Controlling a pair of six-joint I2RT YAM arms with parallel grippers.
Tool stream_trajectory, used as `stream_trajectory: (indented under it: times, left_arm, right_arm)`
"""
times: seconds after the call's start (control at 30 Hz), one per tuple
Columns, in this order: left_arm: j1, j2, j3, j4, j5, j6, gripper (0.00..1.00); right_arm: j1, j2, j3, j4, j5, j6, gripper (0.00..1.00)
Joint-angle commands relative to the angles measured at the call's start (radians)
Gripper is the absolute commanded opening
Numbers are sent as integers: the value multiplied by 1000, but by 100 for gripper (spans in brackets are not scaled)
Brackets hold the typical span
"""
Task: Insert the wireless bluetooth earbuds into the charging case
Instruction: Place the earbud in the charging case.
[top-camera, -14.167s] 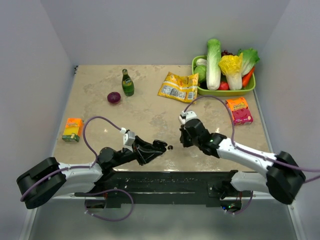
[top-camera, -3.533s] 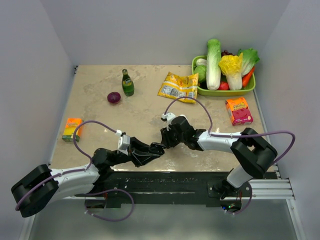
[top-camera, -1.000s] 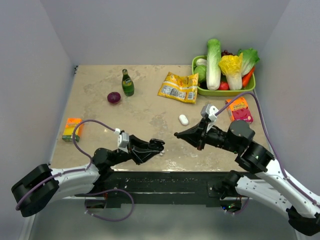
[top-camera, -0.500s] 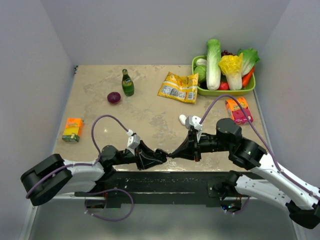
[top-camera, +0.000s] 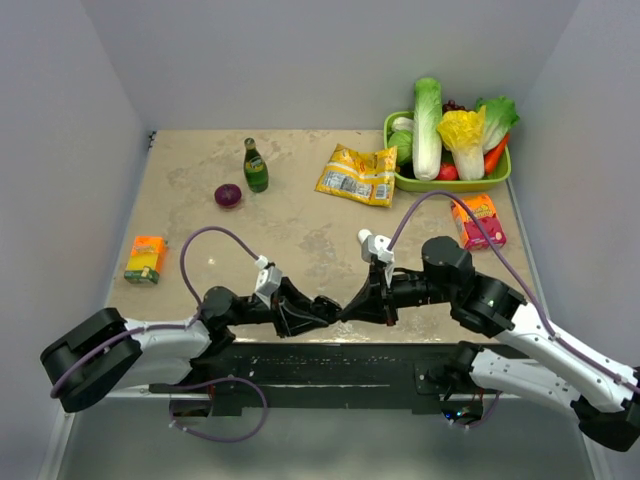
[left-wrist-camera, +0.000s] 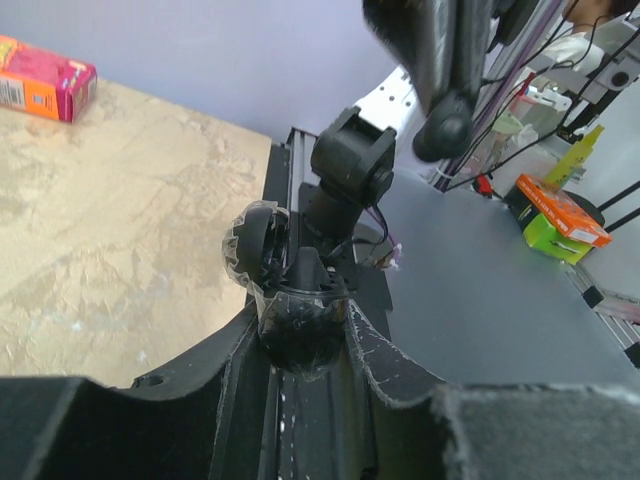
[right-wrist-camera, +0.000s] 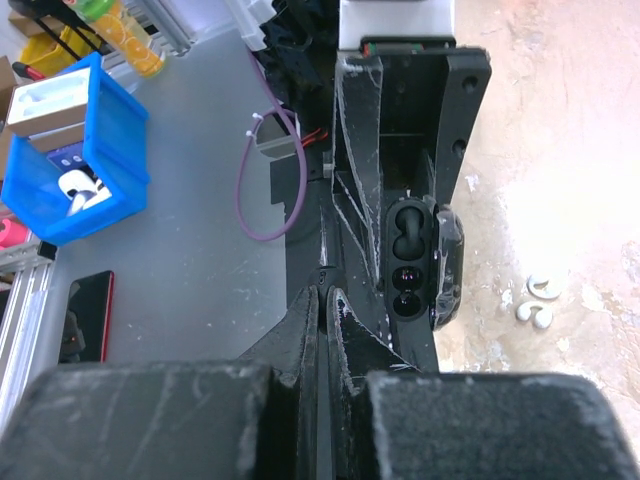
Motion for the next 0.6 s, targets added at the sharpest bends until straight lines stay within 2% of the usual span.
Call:
stream_trajectory:
  times: [0.0, 0.27, 0.57]
  left_arm:
    - [4, -33, 65, 616, 22, 28, 0]
    - [3, -49, 140, 591, 62, 30, 0]
    - [3, -65, 129, 589, 62, 22, 0]
  right_arm:
    - [10, 11, 39, 24, -1, -14, 0]
    - [16, 40, 74, 14, 45, -37, 0]
    - [18, 33, 94, 42, 137, -36, 0]
